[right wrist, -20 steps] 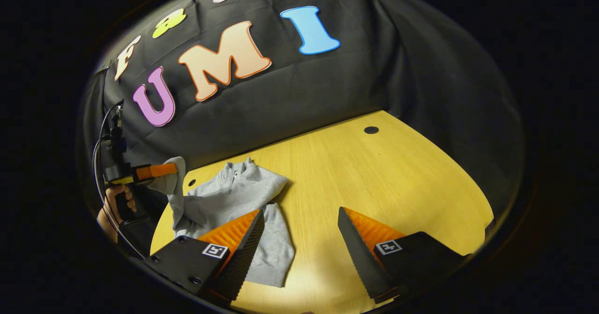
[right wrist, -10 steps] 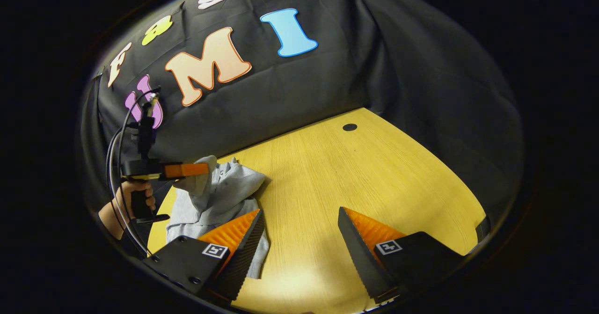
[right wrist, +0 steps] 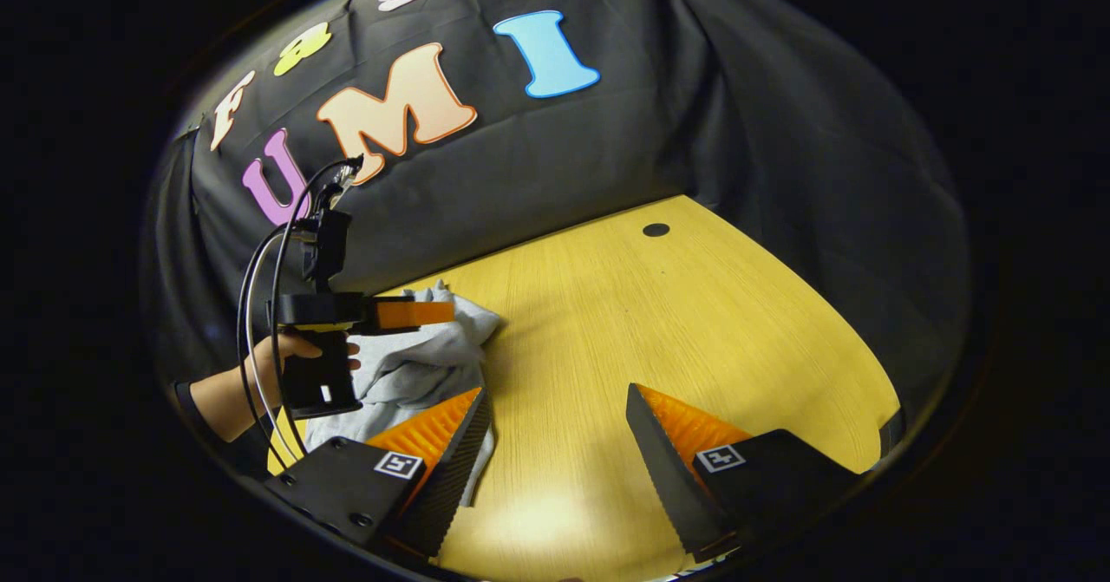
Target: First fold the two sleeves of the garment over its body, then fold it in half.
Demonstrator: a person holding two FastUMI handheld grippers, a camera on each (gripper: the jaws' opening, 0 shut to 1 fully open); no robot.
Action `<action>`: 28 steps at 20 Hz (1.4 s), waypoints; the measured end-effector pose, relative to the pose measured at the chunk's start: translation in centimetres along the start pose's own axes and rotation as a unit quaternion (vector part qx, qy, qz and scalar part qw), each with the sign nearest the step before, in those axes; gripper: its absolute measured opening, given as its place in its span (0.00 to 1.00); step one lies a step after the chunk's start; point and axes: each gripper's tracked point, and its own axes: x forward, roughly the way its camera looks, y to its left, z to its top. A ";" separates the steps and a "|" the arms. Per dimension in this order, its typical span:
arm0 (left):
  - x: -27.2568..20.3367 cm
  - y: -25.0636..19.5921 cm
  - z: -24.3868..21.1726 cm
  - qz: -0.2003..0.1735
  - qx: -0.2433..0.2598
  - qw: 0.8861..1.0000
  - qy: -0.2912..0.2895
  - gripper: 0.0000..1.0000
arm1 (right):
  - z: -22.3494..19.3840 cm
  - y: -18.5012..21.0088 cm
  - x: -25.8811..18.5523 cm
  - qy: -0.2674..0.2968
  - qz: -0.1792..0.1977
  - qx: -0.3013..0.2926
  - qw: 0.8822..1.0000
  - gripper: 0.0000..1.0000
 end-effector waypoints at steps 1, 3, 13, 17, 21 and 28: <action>-0.6 0.7 0.4 0.013 0.006 1.000 -0.020 0.99 | 0.0 0.5 0.1 0.001 0.006 -0.002 1.000 0.94; -3.3 2.8 1.4 0.042 0.012 0.998 -0.054 0.93 | -0.2 1.7 0.3 0.002 0.017 -0.009 1.000 0.94; -17.5 14.1 -5.1 0.079 -0.013 0.991 -0.110 0.95 | -4.2 9.2 1.3 0.017 0.033 -0.034 0.999 0.95; -21.2 18.8 -11.1 0.099 -0.054 0.991 -0.072 0.94 | -6.4 11.8 1.1 0.026 0.034 -0.053 0.998 0.99; -24.5 22.8 -16.6 0.124 -0.080 0.988 -0.048 0.95 | -8.9 13.4 1.0 0.043 0.032 -0.077 0.996 0.99; -24.8 25.2 -25.0 0.135 -0.119 0.984 0.012 0.95 | -12.8 13.6 2.3 0.071 -0.004 -0.106 0.992 0.99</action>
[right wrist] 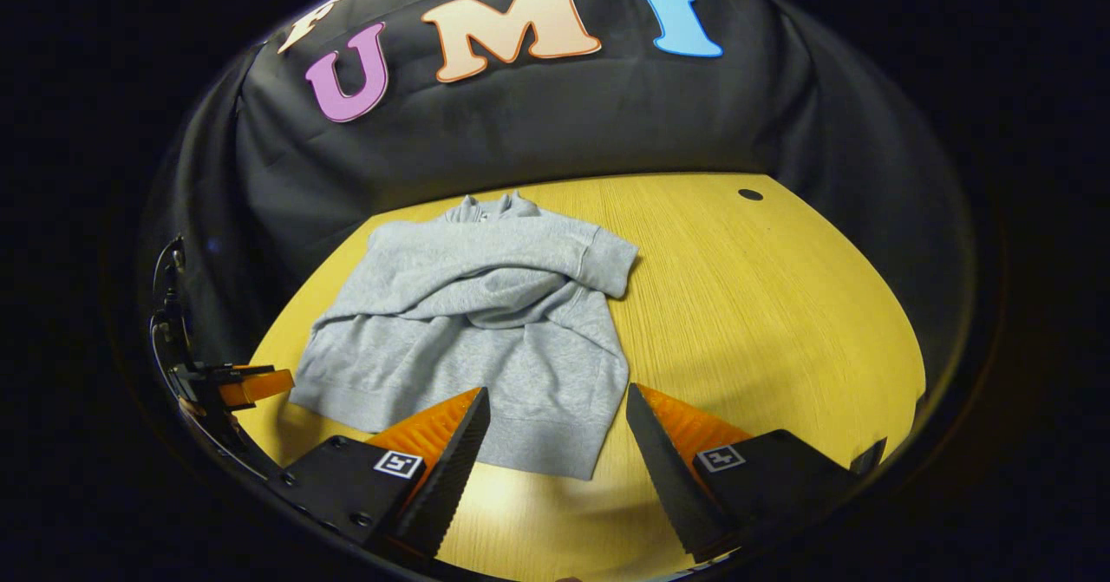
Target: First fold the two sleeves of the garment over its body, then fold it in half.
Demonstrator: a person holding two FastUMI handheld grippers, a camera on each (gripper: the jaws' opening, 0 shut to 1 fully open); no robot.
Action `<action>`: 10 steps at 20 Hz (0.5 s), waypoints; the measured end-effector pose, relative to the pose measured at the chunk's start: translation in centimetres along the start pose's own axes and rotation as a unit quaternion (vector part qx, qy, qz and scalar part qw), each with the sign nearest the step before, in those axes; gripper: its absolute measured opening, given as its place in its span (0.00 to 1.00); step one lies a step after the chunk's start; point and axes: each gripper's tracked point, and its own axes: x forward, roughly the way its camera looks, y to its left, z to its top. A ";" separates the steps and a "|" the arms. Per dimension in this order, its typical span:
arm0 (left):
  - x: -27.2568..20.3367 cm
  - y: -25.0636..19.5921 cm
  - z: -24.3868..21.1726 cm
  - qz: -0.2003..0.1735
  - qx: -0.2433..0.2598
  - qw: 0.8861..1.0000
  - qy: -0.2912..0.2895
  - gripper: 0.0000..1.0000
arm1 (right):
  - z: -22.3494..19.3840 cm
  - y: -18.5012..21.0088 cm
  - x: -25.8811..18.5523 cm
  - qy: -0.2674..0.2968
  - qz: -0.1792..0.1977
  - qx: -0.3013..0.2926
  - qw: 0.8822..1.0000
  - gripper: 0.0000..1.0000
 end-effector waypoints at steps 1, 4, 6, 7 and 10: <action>0.2 0.1 -0.3 0.003 -0.006 1.000 -0.002 0.95 | -0.7 0.1 0.2 0.006 -0.006 -0.005 1.000 0.99; 0.7 0.1 -0.7 0.005 -0.018 1.000 -0.006 0.95 | -2.3 -0.2 1.0 0.021 -0.032 -0.019 0.999 0.98; 1.4 -0.3 -1.1 0.004 -0.027 1.000 -0.001 0.95 | -3.1 -0.1 1.6 0.027 -0.043 -0.018 0.999 0.99; 1.6 -0.3 -1.3 0.006 -0.029 1.000 0.002 0.95 | -3.6 -0.1 1.7 0.031 -0.046 -0.014 0.998 0.99; 2.0 -0.4 -1.8 0.011 0.010 1.000 0.003 0.96 | -4.6 0.2 2.6 0.047 -0.052 -0.009 0.997 0.99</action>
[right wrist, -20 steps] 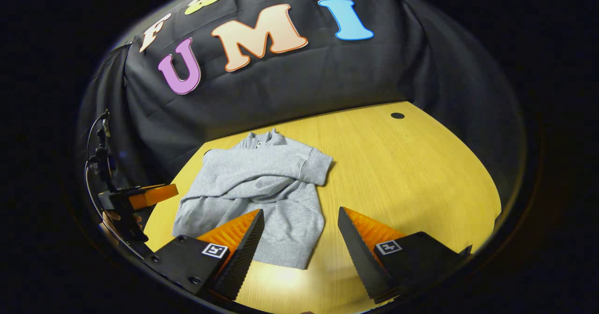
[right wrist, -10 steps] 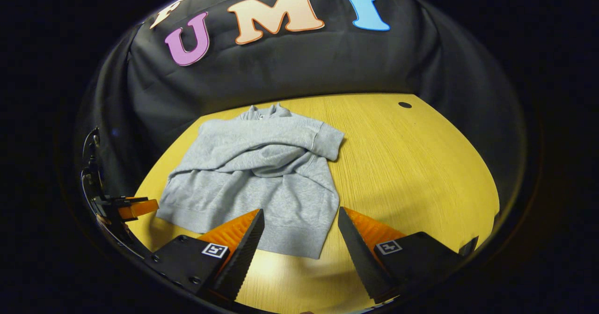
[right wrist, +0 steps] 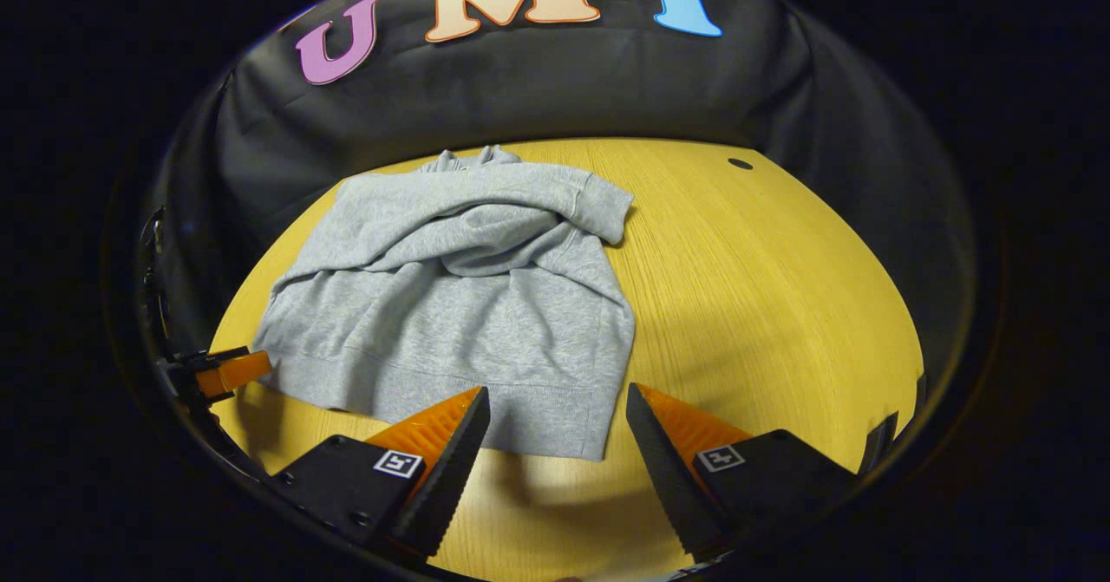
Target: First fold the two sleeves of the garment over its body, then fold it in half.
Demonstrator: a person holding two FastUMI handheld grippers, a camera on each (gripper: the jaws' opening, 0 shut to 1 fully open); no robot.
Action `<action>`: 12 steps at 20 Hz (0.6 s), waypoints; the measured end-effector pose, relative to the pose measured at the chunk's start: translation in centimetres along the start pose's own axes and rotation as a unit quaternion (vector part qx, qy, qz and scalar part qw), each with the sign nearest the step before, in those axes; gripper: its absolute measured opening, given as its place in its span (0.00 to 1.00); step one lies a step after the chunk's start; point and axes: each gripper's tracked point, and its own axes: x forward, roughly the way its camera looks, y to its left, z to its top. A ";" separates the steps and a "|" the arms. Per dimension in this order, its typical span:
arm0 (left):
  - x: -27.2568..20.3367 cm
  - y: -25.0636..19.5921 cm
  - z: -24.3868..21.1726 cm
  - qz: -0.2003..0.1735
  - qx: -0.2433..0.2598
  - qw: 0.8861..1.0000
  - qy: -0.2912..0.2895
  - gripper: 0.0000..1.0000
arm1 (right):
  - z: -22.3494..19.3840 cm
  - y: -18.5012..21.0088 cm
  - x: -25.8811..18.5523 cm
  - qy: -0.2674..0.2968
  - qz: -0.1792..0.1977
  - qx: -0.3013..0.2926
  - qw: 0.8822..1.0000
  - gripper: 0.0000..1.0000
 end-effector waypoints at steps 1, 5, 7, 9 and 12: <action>0.0 0.1 -0.4 0.004 0.022 1.000 0.004 0.96 | -0.3 0.0 0.1 0.006 -0.004 -0.001 1.000 0.99; 0.1 -0.1 0.0 0.001 0.030 0.999 -0.017 0.93 | -1.2 0.4 0.9 0.014 -0.011 -0.006 1.000 0.96; 0.2 0.0 0.0 0.005 0.031 0.999 -0.020 0.92 | -1.3 0.5 1.1 0.013 -0.008 -0.010 1.000 0.95; 0.1 0.1 0.0 0.010 0.022 1.000 -0.020 0.92 | -1.4 0.6 1.1 0.015 -0.007 -0.011 1.000 0.99; 0.5 0.0 0.1 0.018 0.008 1.000 -0.022 0.84 | -1.5 1.1 1.1 0.025 0.007 -0.016 1.000 0.89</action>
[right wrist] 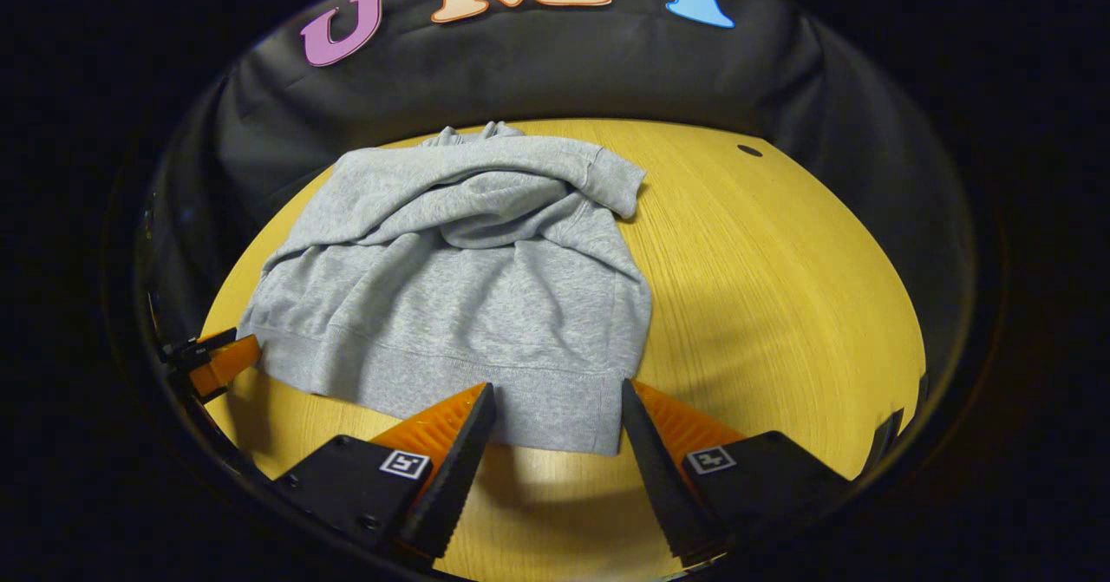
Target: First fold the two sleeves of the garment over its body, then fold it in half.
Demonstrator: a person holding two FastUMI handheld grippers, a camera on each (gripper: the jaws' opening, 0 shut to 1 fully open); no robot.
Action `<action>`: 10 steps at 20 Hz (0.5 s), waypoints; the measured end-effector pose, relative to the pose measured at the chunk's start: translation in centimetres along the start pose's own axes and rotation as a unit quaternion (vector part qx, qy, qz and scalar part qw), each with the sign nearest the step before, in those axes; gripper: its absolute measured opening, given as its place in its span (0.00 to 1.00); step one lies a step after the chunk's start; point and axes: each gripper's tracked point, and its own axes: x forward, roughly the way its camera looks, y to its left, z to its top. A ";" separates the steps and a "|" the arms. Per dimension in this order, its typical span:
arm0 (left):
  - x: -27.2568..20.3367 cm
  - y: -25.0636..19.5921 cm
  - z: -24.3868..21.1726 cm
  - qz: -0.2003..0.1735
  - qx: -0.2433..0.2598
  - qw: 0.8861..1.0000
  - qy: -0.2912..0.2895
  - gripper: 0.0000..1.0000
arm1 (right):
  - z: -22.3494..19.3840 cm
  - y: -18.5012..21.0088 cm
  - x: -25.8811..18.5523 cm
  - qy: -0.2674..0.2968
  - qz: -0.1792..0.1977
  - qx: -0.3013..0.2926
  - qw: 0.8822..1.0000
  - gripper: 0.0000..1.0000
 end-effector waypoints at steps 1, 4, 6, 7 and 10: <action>0.1 -0.1 0.2 -0.001 -0.005 1.000 0.001 0.79 | 0.0 0.4 -0.1 -0.001 0.012 -0.005 1.000 0.89; 0.7 -0.3 0.7 0.009 -0.031 0.999 -0.003 0.44 | 0.1 1.9 0.1 -0.015 0.059 0.008 0.998 0.39; 0.8 -0.9 1.1 0.004 -0.048 0.999 -0.009 0.27 | 0.0 2.1 0.1 -0.002 0.083 0.038 0.996 0.20; 0.9 -1.2 1.2 0.012 -0.062 0.998 -0.014 0.17 | -0.1 2.1 0.3 0.011 0.097 0.058 0.993 0.20; 1.2 -1.2 1.1 0.036 -0.033 0.999 -0.003 0.00 | 0.2 2.0 0.5 0.032 0.135 0.076 0.987 0.11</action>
